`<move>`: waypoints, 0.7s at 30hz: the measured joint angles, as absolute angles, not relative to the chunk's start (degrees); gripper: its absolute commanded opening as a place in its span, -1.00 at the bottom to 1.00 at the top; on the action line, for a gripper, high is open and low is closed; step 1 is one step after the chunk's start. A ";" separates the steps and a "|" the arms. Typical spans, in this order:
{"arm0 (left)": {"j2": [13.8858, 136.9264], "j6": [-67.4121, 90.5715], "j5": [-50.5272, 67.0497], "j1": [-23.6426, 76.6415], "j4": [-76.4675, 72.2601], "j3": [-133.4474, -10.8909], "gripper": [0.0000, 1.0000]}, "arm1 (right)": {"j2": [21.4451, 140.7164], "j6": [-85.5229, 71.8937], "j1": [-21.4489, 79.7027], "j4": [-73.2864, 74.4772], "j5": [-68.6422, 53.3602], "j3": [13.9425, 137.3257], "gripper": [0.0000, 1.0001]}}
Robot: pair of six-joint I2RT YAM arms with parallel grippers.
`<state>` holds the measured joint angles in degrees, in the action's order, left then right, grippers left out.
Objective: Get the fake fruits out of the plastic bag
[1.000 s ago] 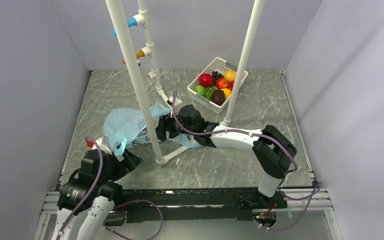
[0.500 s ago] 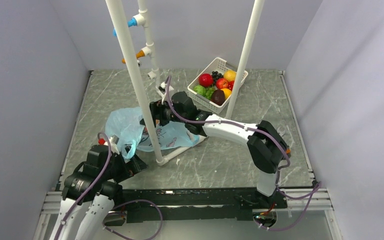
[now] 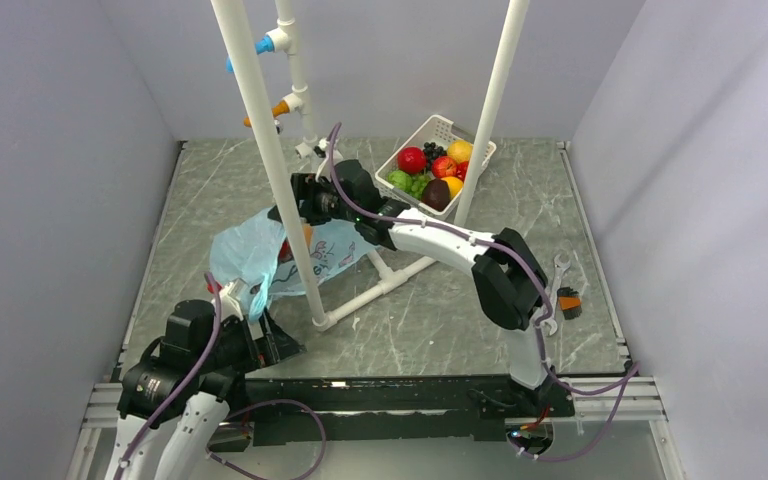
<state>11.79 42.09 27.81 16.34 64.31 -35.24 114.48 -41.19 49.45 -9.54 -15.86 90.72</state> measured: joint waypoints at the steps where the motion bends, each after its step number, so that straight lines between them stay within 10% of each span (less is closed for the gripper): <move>1: 12.10 41.52 28.82 16.34 65.04 -35.46 0.99 | 115.15 -41.56 49.50 -9.08 -15.38 92.07 0.60; 21: 14.04 36.97 43.79 16.34 56.34 -38.44 0.99 | 122.63 -41.30 52.56 -1.43 -5.93 102.35 0.54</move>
